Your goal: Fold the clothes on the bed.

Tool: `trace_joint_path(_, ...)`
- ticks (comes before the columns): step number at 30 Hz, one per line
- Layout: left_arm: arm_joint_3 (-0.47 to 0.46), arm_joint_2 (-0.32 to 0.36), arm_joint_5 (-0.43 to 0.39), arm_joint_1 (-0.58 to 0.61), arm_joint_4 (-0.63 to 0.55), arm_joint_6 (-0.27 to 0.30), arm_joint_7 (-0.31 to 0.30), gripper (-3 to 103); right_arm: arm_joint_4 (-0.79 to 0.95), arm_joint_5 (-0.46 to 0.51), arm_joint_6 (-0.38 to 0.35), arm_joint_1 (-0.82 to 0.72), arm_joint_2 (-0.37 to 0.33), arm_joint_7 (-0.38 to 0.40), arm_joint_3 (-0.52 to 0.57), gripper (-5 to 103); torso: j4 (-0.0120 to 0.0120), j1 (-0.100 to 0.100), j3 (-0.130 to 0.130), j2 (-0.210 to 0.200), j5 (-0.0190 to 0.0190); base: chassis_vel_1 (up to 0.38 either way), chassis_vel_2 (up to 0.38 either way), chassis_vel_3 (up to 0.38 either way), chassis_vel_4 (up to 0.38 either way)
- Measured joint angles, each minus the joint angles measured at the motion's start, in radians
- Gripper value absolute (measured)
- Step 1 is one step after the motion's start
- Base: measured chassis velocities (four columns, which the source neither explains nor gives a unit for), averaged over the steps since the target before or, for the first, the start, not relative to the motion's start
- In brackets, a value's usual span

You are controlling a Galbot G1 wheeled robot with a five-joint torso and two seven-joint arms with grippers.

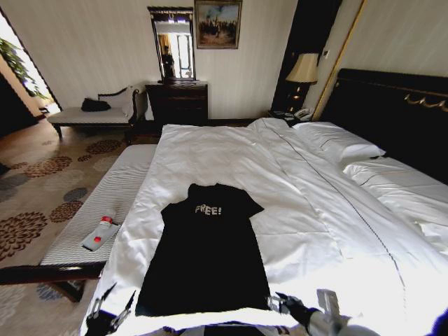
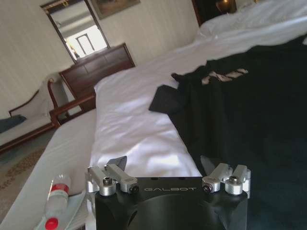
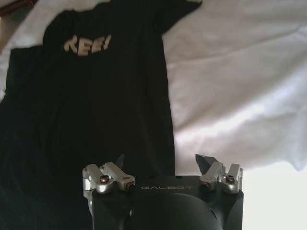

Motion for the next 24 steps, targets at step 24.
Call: trace_joint_path(24, 0.198, 0.078, -0.182, -0.401, -0.016, 0.243, -0.069, 100, -0.641, 0.523, 0.022, 0.887, -0.122, 0.02, -0.123, 100, -0.0004, 0.0, 0.0, 0.0, -0.0003, 0.0, 0.0, 0.0, 0.0)
